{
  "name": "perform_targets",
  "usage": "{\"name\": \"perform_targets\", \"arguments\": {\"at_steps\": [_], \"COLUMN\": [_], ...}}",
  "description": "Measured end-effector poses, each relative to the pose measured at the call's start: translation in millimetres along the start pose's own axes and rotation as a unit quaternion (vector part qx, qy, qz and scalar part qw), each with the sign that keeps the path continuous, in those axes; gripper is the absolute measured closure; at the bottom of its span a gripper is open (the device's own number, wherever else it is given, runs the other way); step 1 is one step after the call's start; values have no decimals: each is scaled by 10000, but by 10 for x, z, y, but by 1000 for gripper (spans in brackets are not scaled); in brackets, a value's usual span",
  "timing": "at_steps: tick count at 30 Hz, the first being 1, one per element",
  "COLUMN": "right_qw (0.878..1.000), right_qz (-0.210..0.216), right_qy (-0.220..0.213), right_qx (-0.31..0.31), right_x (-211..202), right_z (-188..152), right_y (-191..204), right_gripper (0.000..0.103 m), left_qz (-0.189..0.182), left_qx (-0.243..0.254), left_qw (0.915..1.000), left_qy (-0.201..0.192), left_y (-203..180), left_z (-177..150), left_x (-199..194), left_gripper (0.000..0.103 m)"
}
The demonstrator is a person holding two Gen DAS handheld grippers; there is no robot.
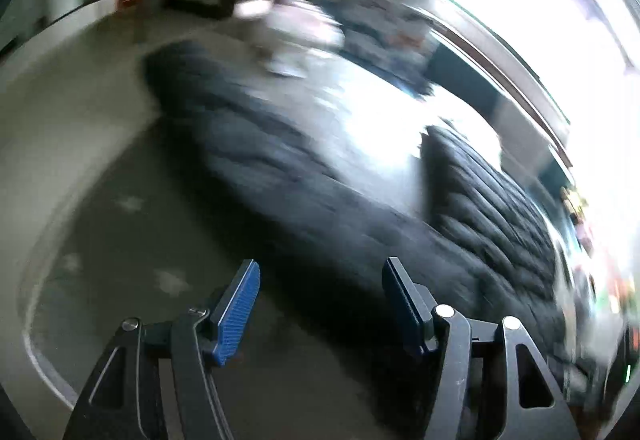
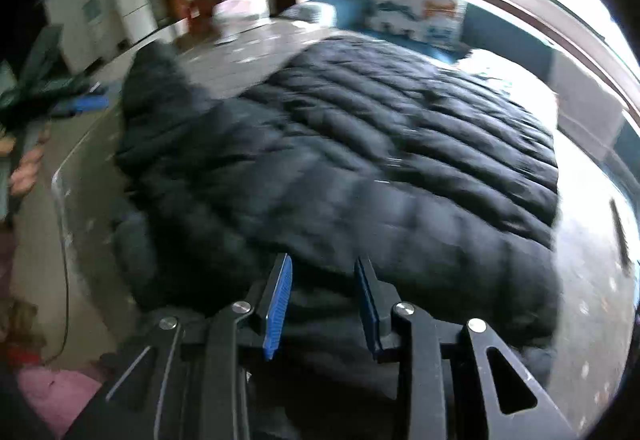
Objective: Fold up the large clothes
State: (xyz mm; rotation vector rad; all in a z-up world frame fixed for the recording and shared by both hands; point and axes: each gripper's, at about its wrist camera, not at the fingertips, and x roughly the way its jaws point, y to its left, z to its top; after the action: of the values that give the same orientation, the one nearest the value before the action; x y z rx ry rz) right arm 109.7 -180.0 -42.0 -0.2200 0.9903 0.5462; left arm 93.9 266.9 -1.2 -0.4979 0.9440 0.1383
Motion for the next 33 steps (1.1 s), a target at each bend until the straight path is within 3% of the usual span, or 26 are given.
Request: {"name": "perform_targets", "arguments": {"at_steps": [7,16,21,23,28,33], "right_qw": [9991,9982,9978,9974,9985,9973], "right_qz": [69,91,33,-1,-34,-55], "right_qy": [414,590,655,703,510,669], "right_qx": [-69,-65,-128,-160,-202,-293], "right_x": [485,572,588,596,480,679], "right_z": [154,146,153,171,219,214], "right_y": [168,146,163,174,238,304], "right_gripper": [67,66,66,66,66,63], "left_qz": [251,266,446,454,191,174], "left_qx": [-430,-1052,-970,-910,-893,-935], "left_qw": [9987,9939,9942,9947,9956,9929], "left_qy": [81,183,119,120,-204,-711], "left_y": [533,852,816,763,726,577], "left_z": [397,909,1112,1153,1170,1160], "left_x": [405,1165,1405,1435,1242,805], "left_gripper": [35,36,36,41,85,92]}}
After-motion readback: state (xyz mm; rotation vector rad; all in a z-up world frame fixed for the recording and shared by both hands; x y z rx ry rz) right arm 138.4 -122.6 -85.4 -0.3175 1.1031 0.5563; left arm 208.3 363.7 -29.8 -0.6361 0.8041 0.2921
